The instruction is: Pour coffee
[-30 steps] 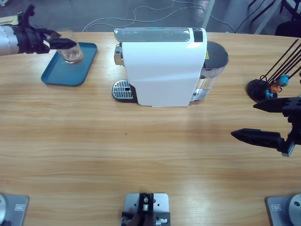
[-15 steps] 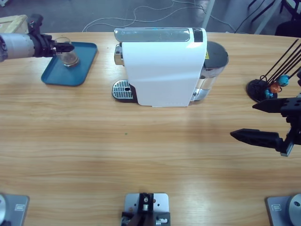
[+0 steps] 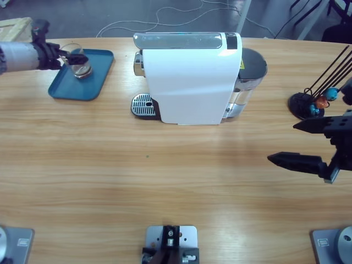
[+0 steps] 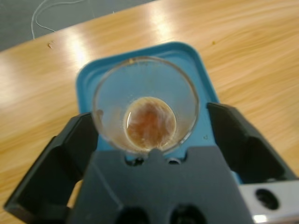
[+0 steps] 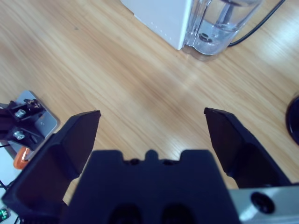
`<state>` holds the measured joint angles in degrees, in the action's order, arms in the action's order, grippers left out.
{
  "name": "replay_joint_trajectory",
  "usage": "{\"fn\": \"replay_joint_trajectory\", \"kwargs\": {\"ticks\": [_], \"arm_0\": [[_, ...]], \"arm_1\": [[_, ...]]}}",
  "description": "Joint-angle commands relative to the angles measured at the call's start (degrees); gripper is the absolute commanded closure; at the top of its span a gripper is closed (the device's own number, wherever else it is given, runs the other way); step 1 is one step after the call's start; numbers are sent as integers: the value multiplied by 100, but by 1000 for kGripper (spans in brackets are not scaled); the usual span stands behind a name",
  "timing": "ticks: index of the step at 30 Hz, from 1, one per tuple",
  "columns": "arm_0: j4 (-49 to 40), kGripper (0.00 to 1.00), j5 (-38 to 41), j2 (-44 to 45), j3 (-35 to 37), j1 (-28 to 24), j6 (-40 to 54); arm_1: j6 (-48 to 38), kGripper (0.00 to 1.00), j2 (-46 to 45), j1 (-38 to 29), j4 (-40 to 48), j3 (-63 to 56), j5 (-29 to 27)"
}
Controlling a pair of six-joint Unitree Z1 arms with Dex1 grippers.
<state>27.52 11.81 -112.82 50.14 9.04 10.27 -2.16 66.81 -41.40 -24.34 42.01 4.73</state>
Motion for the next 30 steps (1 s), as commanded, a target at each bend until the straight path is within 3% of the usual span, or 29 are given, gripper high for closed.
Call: {"fn": "replay_joint_trajectory", "kwargs": {"ticks": [1,7,15,20,30], "arm_0": [[-915,13,-4,2205,-560,151,-53],[-2954,13,-547,4200,-702,1170,-797],[-4699,13,-494,6149,-674,2362,-1354],[-5126,13,-325,6181,-827,2998,-1467],[-5068,0,278,6496,-1530,3060,-1472]], "arm_1": [[-39,0,-522,-17,-27,-230,-240],[-46,0,-1243,-17,-1006,350,-604],[-46,0,-1527,-17,-1117,296,-676],[12,0,-1490,-17,-1099,291,-793],[5,0,-1571,-17,-1082,255,-853]]}}
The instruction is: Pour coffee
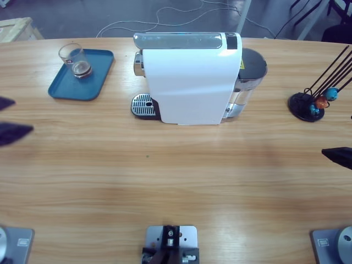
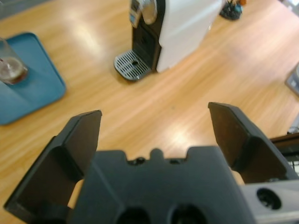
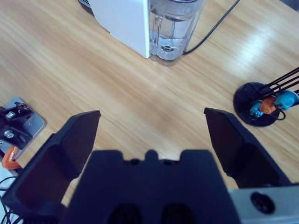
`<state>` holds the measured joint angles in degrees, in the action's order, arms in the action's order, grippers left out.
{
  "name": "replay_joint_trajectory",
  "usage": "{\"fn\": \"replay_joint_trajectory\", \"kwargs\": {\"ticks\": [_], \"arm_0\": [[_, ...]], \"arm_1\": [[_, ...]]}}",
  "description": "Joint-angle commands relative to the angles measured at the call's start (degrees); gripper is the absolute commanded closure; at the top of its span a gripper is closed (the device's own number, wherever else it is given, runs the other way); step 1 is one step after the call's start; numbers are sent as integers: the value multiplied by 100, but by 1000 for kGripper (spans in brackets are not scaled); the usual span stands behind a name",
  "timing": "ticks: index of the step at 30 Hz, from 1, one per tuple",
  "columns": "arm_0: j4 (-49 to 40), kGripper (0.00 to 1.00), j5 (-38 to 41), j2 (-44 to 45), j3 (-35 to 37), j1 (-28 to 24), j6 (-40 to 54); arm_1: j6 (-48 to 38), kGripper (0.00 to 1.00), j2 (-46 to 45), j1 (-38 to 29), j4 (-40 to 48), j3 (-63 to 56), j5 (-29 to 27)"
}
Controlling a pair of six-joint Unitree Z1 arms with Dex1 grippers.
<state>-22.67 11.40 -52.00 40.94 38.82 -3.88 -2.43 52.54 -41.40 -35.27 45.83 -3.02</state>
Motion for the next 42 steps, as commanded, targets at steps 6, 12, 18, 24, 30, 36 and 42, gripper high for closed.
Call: {"fn": "replay_joint_trajectory", "kwargs": {"ticks": [6,12,18,24,30,36,42], "arm_0": [[-35,0,301,417,-617,82,-60],[-72,0,296,514,-620,82,-48],[-97,0,194,627,-638,82,19],[-107,0,55,359,-573,82,19],[-114,0,55,412,-587,82,28],[-106,0,46,489,-605,82,45],[-107,0,46,461,-599,82,45]], "arm_1": [[-42,0,-722,-17,112,-291,-138],[-3,0,-358,-17,273,-310,-27],[49,0,-141,-3,63,-173,-130],[137,0,197,44,124,-140,-215],[137,0,178,44,133,-148,-217],[137,0,134,44,143,-162,-261],[128,0,83,44,161,-185,-280]]}}
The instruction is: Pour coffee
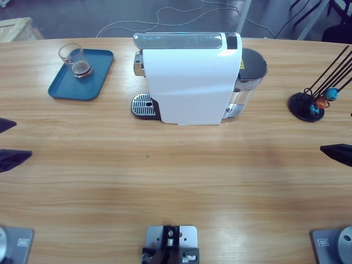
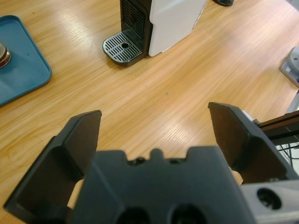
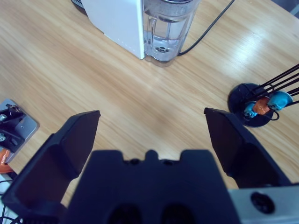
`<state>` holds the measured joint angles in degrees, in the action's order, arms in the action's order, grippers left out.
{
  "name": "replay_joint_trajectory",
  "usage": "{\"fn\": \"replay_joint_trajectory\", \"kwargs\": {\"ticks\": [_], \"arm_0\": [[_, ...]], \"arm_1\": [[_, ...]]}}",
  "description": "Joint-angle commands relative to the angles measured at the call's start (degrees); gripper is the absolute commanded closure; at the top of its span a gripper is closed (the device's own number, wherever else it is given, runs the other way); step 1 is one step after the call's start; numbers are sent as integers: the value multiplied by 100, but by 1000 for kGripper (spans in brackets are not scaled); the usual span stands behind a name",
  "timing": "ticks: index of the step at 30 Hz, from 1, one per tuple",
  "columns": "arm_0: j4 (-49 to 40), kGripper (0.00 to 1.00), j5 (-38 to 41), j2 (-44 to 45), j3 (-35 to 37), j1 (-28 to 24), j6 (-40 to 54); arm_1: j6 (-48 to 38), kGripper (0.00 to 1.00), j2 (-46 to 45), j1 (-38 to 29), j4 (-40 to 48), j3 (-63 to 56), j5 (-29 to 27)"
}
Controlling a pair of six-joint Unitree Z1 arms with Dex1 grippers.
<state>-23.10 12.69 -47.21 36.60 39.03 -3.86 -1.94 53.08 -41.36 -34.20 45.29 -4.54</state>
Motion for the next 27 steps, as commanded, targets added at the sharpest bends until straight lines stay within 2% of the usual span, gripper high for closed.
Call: {"fn": "replay_joint_trajectory", "kwargs": {"ticks": [1,9,27], "arm_0": [[-64,0,-82,1,-171,61,45],[-63,0,-82,-1,-171,61,52],[-63,0,-74,98,-189,61,61]], "arm_1": [[71,0,17,41,54,-136,-151],[19,0,-330,41,142,-257,-232],[27,0,-272,41,195,-283,-223]]}}
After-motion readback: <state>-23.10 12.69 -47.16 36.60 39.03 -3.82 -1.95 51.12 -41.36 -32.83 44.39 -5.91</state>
